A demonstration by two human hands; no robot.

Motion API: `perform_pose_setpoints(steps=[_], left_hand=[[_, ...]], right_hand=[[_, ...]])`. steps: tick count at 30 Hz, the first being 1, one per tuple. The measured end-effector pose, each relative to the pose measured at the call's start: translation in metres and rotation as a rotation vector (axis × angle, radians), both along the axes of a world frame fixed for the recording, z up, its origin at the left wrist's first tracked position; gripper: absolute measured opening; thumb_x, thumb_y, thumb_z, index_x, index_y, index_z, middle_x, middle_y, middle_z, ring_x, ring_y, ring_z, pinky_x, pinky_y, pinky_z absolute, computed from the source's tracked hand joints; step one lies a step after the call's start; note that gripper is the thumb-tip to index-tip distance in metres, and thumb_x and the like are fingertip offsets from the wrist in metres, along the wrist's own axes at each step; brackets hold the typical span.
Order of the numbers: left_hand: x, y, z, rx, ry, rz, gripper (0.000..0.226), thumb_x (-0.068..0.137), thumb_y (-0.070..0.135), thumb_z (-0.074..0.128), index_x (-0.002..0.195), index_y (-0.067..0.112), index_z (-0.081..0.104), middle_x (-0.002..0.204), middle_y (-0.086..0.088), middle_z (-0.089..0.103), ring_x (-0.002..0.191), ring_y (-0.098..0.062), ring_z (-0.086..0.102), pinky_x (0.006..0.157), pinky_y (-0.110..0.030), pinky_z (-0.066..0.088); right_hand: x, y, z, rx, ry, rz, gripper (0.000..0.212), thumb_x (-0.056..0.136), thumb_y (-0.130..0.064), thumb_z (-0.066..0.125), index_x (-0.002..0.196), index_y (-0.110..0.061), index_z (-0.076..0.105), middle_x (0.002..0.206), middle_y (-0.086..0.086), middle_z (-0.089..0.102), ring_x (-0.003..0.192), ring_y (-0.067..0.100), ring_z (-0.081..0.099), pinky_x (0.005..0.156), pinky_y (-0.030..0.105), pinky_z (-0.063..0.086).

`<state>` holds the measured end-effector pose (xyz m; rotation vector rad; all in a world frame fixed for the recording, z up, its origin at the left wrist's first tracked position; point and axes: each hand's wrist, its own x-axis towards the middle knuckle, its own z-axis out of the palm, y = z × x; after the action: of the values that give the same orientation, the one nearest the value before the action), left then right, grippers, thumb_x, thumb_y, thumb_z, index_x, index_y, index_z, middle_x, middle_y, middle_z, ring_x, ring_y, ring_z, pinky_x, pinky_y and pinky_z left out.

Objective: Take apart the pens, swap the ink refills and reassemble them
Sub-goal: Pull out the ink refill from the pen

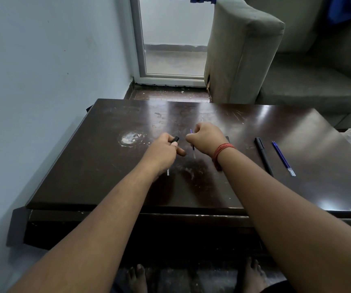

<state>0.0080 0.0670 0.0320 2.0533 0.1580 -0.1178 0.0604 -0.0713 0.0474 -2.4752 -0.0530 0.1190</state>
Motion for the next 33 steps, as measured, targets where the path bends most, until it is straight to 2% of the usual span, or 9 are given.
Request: perform_pose_setpoints(steps=[4,8,10,13,18,21,23,29,33], left_hand=[[-0.002,-0.010,-0.006,-0.049,0.021,-0.026,0.010,0.105,0.021,0.042,0.102,0.020,0.052,0.090,0.010,0.078,0.060,-0.011,0.049,0.065,-0.031,0.041],[-0.005,-0.013,-0.006,-0.079,0.012,-0.078,0.011,0.105,0.020,0.041,0.103,0.018,0.052,0.089,0.010,0.078,0.063,-0.014,0.048,0.064,-0.032,0.040],[-0.009,-0.017,-0.004,-0.101,0.002,-0.109,0.012,0.105,0.017,0.041,0.105,0.014,0.052,0.089,0.008,0.078,0.062,-0.015,0.048,0.058,-0.028,0.040],[-0.014,-0.026,-0.001,-0.078,-0.034,-0.158,0.013,0.105,0.015,0.041,0.109,0.013,0.053,0.090,0.007,0.076,0.059,-0.014,0.049,0.055,-0.025,0.041],[-0.018,-0.040,-0.003,-0.021,-0.117,-0.225,0.011,0.105,0.013,0.044,0.106,0.013,0.054,0.088,0.006,0.075,0.056,-0.015,0.046,0.055,-0.027,0.044],[-0.020,-0.045,-0.005,0.024,-0.161,-0.263,0.010,0.104,0.013,0.045,0.104,0.014,0.055,0.090,0.006,0.075,0.047,-0.008,0.040,0.048,-0.016,0.038],[-0.020,-0.047,-0.006,0.052,-0.183,-0.283,0.010,0.104,0.014,0.046,0.103,0.016,0.056,0.089,0.009,0.075,0.048,-0.005,0.040,0.049,-0.014,0.037],[-0.020,-0.047,-0.006,0.074,-0.221,-0.311,0.008,0.103,0.011,0.048,0.102,0.014,0.056,0.088,0.007,0.075,0.049,-0.005,0.040,0.051,-0.012,0.038],[-0.020,-0.047,-0.007,0.091,-0.221,-0.318,0.009,0.102,0.013,0.050,0.101,0.018,0.057,0.087,0.008,0.074,0.058,-0.003,0.048,0.058,-0.013,0.039]], right_hand=[[-0.003,-0.006,-0.010,0.329,0.044,-0.129,0.006,0.079,-0.015,0.059,0.074,-0.013,0.057,0.073,0.008,0.070,0.060,0.020,0.057,0.060,0.037,0.051],[-0.004,-0.028,-0.003,0.842,0.068,-0.308,0.015,0.085,0.002,0.053,0.072,-0.006,0.056,0.065,0.010,0.057,0.047,0.014,0.046,0.043,0.024,0.038],[-0.009,-0.046,0.008,1.010,0.044,-0.353,0.016,0.091,0.003,0.053,0.078,-0.005,0.055,0.066,0.009,0.054,0.048,0.012,0.048,0.044,0.021,0.041],[-0.023,-0.075,0.019,1.148,0.036,-0.382,0.013,0.093,0.005,0.053,0.084,-0.004,0.056,0.070,0.010,0.056,0.055,0.015,0.058,0.052,0.021,0.053],[-0.049,-0.105,0.014,1.241,0.055,-0.360,0.009,0.093,0.005,0.057,0.088,-0.003,0.058,0.071,0.009,0.064,0.063,0.018,0.067,0.065,0.026,0.058],[-0.054,-0.104,0.010,1.270,0.038,-0.350,0.008,0.093,0.005,0.057,0.090,-0.002,0.058,0.074,0.011,0.064,0.065,0.018,0.067,0.065,0.026,0.059],[-0.053,-0.103,0.010,1.249,0.026,-0.333,0.008,0.094,0.005,0.056,0.090,-0.002,0.058,0.075,0.011,0.063,0.064,0.018,0.067,0.066,0.027,0.059],[-0.050,-0.105,0.009,1.169,0.014,-0.284,0.008,0.093,0.004,0.057,0.091,-0.003,0.060,0.075,0.010,0.064,0.065,0.020,0.067,0.067,0.029,0.058],[-0.049,-0.102,0.010,1.171,0.015,-0.264,0.007,0.093,0.005,0.057,0.093,-0.001,0.058,0.075,0.011,0.063,0.064,0.019,0.066,0.066,0.028,0.059]])
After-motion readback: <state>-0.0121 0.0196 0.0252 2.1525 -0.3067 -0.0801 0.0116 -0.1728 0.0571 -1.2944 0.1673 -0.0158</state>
